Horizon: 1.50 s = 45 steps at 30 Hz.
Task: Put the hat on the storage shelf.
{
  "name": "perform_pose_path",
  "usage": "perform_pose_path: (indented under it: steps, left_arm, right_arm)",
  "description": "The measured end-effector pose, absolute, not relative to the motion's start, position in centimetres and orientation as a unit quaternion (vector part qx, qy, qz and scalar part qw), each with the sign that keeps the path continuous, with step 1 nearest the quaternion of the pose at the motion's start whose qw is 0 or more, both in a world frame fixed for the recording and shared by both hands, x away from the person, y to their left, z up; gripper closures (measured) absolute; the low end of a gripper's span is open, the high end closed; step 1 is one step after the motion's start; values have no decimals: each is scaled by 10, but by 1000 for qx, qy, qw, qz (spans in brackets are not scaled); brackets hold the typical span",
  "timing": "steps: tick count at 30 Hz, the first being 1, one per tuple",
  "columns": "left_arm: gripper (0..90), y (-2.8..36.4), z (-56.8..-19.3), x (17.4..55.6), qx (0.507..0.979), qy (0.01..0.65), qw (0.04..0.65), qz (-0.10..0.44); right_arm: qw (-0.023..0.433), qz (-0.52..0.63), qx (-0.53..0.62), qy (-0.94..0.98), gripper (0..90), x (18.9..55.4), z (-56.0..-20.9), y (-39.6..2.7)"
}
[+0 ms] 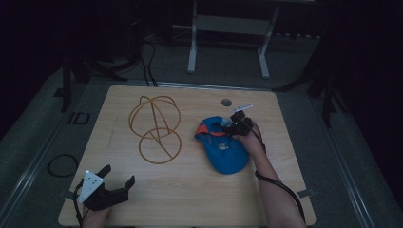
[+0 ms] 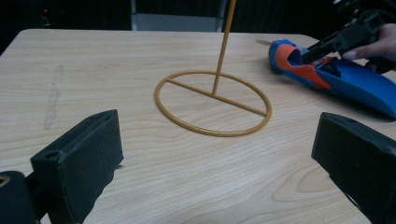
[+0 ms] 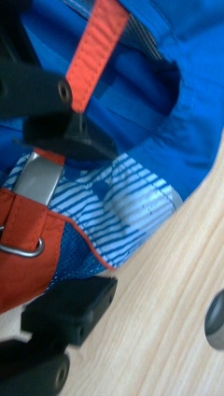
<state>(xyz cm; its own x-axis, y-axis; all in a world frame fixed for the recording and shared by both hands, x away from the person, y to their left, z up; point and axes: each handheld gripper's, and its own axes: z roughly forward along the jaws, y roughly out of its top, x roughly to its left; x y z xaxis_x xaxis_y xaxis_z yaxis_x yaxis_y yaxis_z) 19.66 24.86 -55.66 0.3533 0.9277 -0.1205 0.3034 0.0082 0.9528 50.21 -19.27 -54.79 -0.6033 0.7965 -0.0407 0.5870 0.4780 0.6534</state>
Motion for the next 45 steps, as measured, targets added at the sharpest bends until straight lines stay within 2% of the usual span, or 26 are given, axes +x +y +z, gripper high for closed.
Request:
perform_pose_path:
  steps: [2, 4, 5, 7, 9, 10, 11, 15, 23, 31, 45]
  left_arm:
    - [23, 248, -557, 196, 637, 483, 520, 301]
    - [23, 248, -557, 197, 638, 484, 519, 299]
    - [23, 248, -557, 197, 638, 484, 519, 299]
    - [23, 247, -557, 196, 640, 484, 517, 299]
    - [23, 247, -557, 197, 641, 483, 517, 299]
    - [23, 247, -557, 197, 641, 484, 515, 300]
    - [23, 247, -557, 197, 641, 484, 516, 298]
    - [23, 246, -556, 197, 643, 484, 512, 300]
    - [24, 246, -556, 197, 642, 484, 511, 302]
    - [24, 246, -555, 196, 641, 488, 506, 308]
    - [24, 243, -549, 194, 638, 487, 512, 306]
  right_arm:
    - [175, 290, 401, 851, 376, 502, -551, -190]
    - [169, 295, 396, 853, 474, 500, -550, -190]
    - [169, 295, 396, 853, 474, 500, -550, -190]
    - [169, 295, 388, 857, 546, 498, -550, -189]
    - [165, 298, 386, 857, 626, 495, -550, -188]
    - [164, 298, 382, 859, 729, 494, -550, -187]
    - [166, 294, 375, 863, 789, 492, -549, -185]
    - [162, 291, 383, 862, 834, 489, -548, -184]
    - [150, 328, 391, 847, 845, 478, -535, -190]
    - [162, 368, 383, 831, 847, 459, -507, -199]
    - [198, 451, 352, 796, 849, 416, -439, -212]
